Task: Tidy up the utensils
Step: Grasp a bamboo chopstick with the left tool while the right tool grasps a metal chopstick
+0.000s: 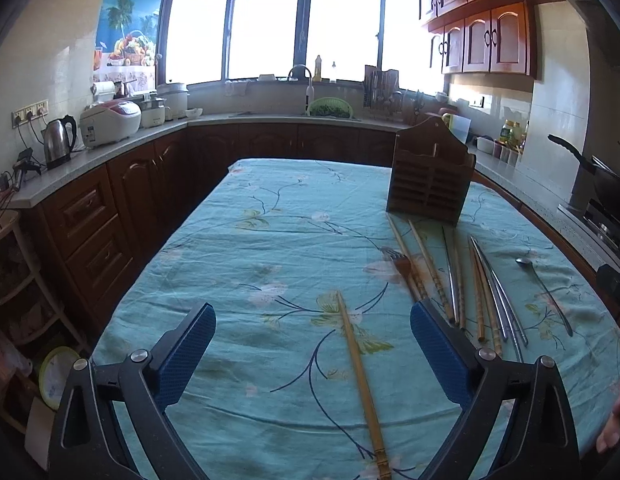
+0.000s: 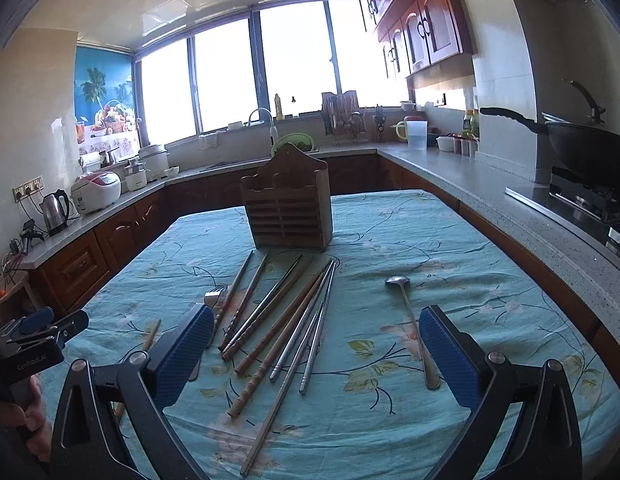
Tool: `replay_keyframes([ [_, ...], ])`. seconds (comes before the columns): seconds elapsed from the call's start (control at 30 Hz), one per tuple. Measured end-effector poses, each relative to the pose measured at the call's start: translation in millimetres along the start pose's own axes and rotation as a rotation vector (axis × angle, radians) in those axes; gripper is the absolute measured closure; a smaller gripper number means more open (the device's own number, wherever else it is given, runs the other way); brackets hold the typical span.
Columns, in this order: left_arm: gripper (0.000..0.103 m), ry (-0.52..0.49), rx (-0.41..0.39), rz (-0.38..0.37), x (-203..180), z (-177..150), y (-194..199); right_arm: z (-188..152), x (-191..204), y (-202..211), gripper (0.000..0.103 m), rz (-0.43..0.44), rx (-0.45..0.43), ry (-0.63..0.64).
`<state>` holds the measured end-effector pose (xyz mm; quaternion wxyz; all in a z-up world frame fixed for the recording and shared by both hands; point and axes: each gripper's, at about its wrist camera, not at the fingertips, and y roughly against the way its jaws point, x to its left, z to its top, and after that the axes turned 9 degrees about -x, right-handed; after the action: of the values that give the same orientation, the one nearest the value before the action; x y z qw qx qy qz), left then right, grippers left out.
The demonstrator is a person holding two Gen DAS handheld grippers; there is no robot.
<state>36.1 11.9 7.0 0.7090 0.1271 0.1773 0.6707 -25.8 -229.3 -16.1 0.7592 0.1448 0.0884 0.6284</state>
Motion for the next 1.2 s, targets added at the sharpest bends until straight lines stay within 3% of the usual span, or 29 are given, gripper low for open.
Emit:
replay_keyframes([
  [0.07, 0.010, 0.014, 0.056, -0.023, 3.2, 5.6, -11.2, 1.2, -3.9, -8.9, 0.006, 0.019, 0.038, -0.028],
  [0.17, 0.026, 0.033, 0.153, -0.057, 5.9, 10.4, -32.4, -1.1, -7.9, -26.4, 0.025, 0.054, 0.123, -0.066],
  [0.3, 0.045, 0.051, 0.261, -0.096, 9.0, 20.2, -57.3, -8.5, -6.4, -50.3, 0.061, 0.110, 0.227, -0.113],
  [0.43, 0.051, 0.028, 0.310, -0.106, 6.6, 32.1, -70.3, -20.3, -2.3, -75.7, 0.086, 0.142, 0.336, -0.138],
  [0.6, 0.065, 0.003, 0.346, -0.109, 6.9, 34.4, -92.3, -33.0, 4.0, -100.0, 0.093, 0.148, 0.428, -0.124],
  [0.77, 0.068, 0.005, 0.392, -0.119, 4.0, 28.2, -120.1, -40.4, -0.7, -120.7, 0.093, 0.106, 0.498, -0.117],
  [1.2, 0.082, -0.088, 0.450, -0.141, -17.4, 28.6, -162.0, -28.4, -9.2, -176.8, 0.097, 0.043, 0.536, -0.078],
])
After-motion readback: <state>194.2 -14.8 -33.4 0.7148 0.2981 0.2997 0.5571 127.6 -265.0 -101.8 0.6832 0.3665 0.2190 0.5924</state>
